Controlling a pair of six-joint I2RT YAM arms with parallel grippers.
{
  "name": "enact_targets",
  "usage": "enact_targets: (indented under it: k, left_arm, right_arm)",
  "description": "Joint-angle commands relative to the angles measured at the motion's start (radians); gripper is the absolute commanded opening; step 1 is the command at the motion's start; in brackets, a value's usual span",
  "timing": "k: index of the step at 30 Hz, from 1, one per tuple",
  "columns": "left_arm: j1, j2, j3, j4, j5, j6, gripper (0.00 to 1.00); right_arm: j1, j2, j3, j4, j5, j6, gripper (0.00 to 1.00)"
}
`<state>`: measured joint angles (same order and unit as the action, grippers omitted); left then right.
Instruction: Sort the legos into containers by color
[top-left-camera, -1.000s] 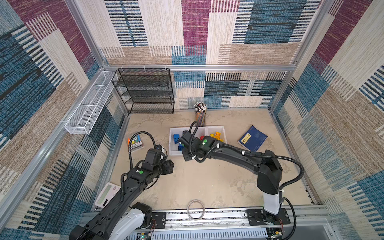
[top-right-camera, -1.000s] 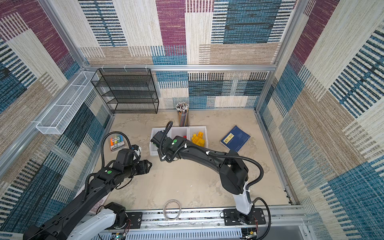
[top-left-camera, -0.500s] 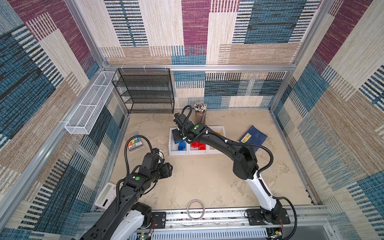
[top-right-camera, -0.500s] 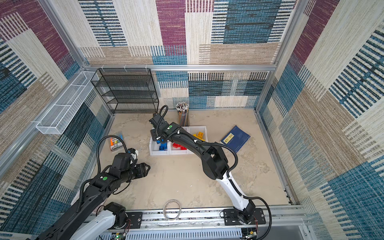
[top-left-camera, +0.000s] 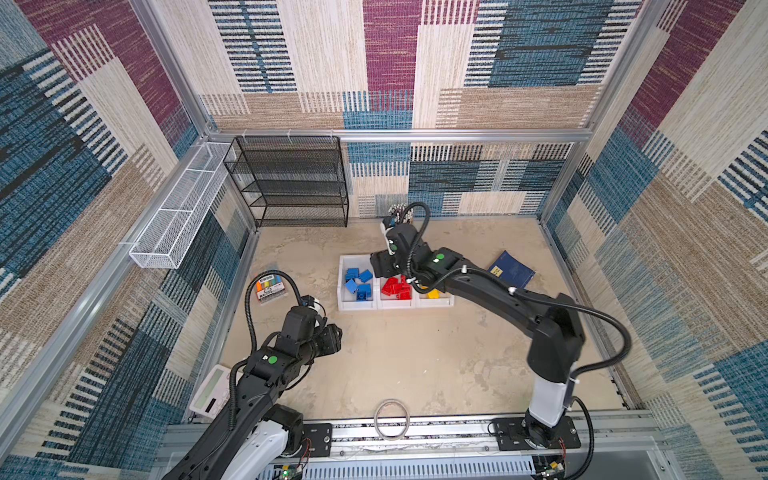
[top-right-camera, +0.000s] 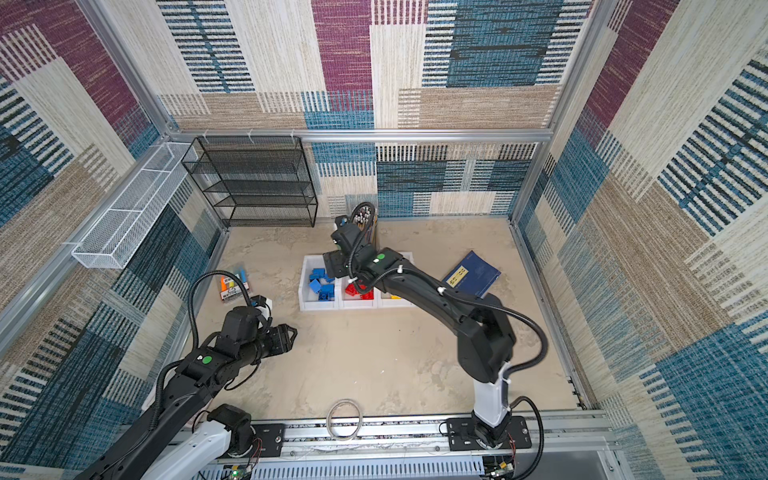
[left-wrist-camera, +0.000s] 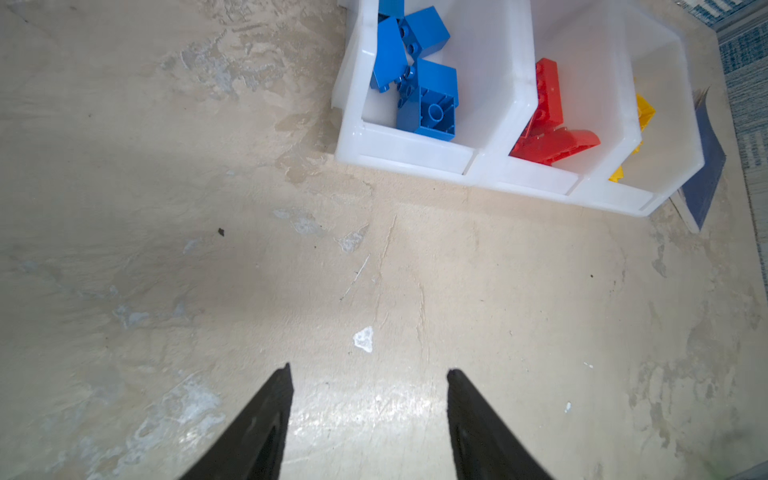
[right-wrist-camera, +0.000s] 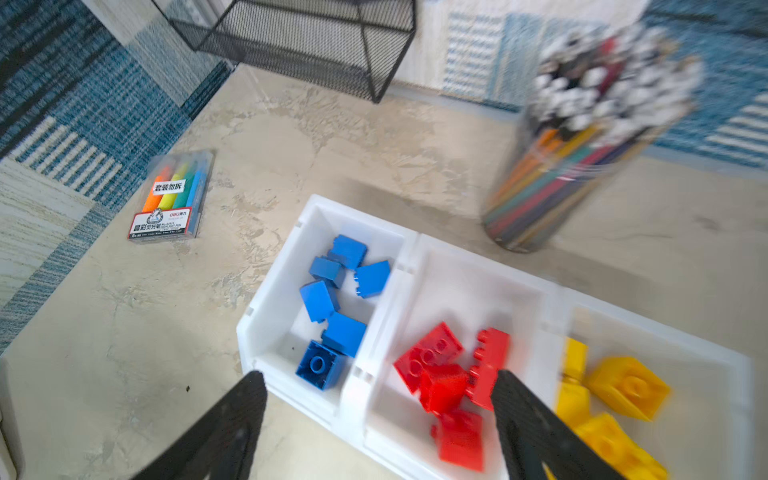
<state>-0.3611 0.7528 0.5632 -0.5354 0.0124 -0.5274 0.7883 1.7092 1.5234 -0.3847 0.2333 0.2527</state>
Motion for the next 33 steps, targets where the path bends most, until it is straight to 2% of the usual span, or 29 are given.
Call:
enact_targets:
  k: [1, 4, 7, 9, 11, 12, 14, 17, 20, 23, 24, 26, 29, 30, 31, 33]
  left_arm:
    - [0.002, -0.016, 0.027, 0.099, -0.112, 0.067, 0.64]
    - [0.003, -0.038, 0.057, 0.162, -0.327, 0.157, 0.71]
    - [0.007, -0.079, 0.03, 0.277, -0.539, 0.243, 0.9]
    - [0.019, -0.102, -0.073, 0.466, -0.649, 0.364, 1.0]
    - [0.054, -0.058, -0.262, 0.823, -0.686, 0.502, 1.0]
    - [0.088, -0.009, -0.336, 0.988, -0.677, 0.514, 1.0]
    - [0.149, 0.079, -0.373, 1.055, -0.609, 0.465, 1.0]
    - [0.225, 0.262, -0.367, 1.128, -0.512, 0.43, 0.99]
    - [0.26, 0.378, -0.334, 1.251, -0.431, 0.452, 0.99]
    - [0.303, 0.504, -0.3, 1.359, -0.362, 0.463, 0.99]
    - [0.309, 0.528, -0.28, 1.359, -0.342, 0.468, 0.99]
    - [0.313, 0.598, -0.241, 1.355, -0.32, 0.489, 0.99]
    - [0.324, 0.72, -0.24, 1.48, -0.264, 0.506, 0.99]
    - [0.327, 0.764, -0.24, 1.517, -0.247, 0.515, 0.99]
    - [0.331, 0.788, -0.23, 1.545, -0.225, 0.526, 0.99]
    - [0.345, 0.757, -0.161, 1.349, -0.15, 0.526, 0.99]
  right_arm:
    - [-0.031, -0.254, -0.232, 0.343, 0.133, -0.101, 0.91]
    - [-0.104, -0.516, -0.503, 0.525, 0.249, -0.149, 0.98]
    - [-0.226, -0.779, -0.755, 0.644, 0.287, -0.197, 1.0]
    - [-0.307, -0.922, -0.954, 0.731, 0.309, -0.293, 1.0]
    - [-0.417, -0.998, -1.164, 0.83, 0.337, -0.342, 1.0]
    - [-0.473, -1.015, -1.232, 0.851, 0.32, -0.317, 1.0]
    - [-0.577, -1.029, -1.347, 0.931, 0.218, -0.255, 1.0]
    - [-0.657, -0.954, -1.457, 1.187, 0.166, -0.233, 0.99]
    - [-0.742, -0.753, -1.421, 1.242, 0.085, -0.217, 1.0]
    - [-0.765, -0.539, -1.401, 1.381, 0.094, -0.194, 1.0]
    - [-0.771, -0.507, -1.367, 1.357, 0.088, -0.175, 1.0]
    - [-0.781, -0.418, -1.36, 1.493, 0.068, -0.171, 1.0]
    - [-0.792, -0.278, -1.333, 1.616, 0.02, -0.166, 1.0]
    - [-0.793, -0.241, -1.313, 1.632, -0.011, -0.186, 1.0]
    - [-0.792, -0.244, -1.272, 1.529, -0.075, -0.203, 1.0]
    - [-0.794, -0.21, -1.282, 1.581, -0.162, -0.237, 1.0]
